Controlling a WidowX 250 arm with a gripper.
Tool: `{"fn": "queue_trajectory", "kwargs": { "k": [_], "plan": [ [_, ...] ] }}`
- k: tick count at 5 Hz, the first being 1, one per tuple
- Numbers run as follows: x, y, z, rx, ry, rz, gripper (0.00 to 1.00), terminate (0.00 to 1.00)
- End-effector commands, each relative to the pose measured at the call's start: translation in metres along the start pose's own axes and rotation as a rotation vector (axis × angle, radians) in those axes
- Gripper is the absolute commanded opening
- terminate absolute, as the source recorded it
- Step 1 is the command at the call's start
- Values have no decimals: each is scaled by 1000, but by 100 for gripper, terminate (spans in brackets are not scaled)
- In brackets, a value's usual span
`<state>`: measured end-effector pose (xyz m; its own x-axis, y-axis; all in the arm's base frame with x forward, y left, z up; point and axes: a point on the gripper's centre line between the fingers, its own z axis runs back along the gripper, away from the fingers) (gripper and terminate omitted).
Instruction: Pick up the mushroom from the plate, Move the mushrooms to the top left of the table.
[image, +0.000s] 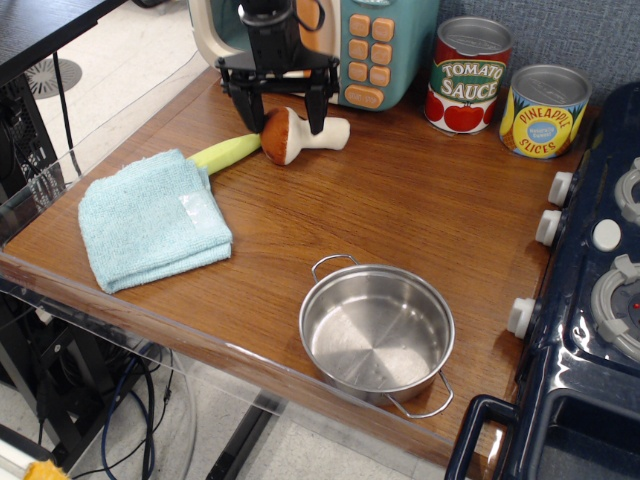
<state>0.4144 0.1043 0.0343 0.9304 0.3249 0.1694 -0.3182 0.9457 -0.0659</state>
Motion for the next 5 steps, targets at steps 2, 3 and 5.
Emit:
{"fn": "queue_trajectory", "kwargs": {
  "k": [2, 3, 5],
  "plan": [
    [5, 10, 5, 25, -6, 5, 0, 0],
    [1, 9, 14, -19, -5, 27, 0, 0],
    [-6, 3, 58, -105, -84, 1, 0, 0]
  ]
}}
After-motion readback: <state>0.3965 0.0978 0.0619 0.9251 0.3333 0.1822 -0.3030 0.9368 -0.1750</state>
